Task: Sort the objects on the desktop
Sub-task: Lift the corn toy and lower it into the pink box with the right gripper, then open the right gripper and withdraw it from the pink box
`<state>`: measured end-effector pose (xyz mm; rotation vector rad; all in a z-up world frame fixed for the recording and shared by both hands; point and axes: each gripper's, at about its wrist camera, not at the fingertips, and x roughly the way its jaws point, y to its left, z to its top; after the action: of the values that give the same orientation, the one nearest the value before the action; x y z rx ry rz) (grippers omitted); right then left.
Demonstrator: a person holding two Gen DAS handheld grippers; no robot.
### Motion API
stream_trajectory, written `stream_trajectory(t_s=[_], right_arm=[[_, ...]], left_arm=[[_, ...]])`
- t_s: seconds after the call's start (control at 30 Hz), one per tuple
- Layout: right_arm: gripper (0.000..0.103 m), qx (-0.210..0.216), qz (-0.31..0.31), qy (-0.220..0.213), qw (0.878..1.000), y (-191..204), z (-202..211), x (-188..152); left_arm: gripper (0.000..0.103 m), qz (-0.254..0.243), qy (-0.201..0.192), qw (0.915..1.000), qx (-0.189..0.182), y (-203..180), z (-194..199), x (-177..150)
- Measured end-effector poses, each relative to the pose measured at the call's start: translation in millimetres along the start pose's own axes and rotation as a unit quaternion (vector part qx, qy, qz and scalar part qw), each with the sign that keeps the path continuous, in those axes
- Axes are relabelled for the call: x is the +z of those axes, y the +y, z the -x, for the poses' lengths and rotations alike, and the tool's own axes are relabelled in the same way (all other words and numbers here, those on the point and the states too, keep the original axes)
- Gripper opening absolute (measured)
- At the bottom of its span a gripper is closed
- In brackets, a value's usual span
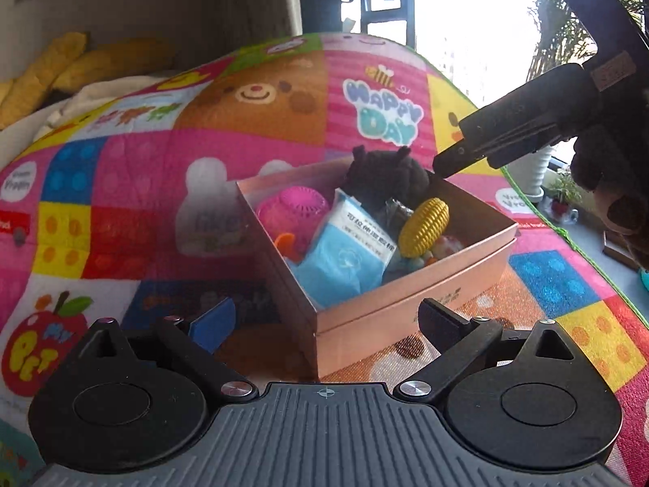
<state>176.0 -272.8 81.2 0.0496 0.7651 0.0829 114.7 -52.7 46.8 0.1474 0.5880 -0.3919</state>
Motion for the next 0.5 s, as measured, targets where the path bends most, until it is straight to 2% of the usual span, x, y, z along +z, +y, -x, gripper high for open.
stream_trajectory(t_s=[0.23, 0.37, 0.4, 0.5], right_arm=[[0.076, -0.008, -0.021, 0.005, 1.0, -16.9, -19.5, -13.1], [0.075, 0.028, -0.046, 0.023, 0.998, -20.4, -39.3, -18.9], [0.077, 0.048, -0.042, 0.028, 0.998, -17.6, -40.4, -19.6], [0.08, 0.042, -0.004, 0.01, 0.999, 4.8, -34.6, -22.4]], left_arm=[[0.1, 0.016, 0.012, 0.9996, -0.021, -3.0, -8.5, -2.6], [0.1, 0.024, 0.019, 0.9984, -0.047, -6.2, -13.7, -3.5], [0.1, 0.025, 0.02, 0.9982, -0.051, -6.4, -14.2, -4.1], [0.1, 0.031, 0.018, 0.9978, -0.056, -3.4, -13.5, -5.8]])
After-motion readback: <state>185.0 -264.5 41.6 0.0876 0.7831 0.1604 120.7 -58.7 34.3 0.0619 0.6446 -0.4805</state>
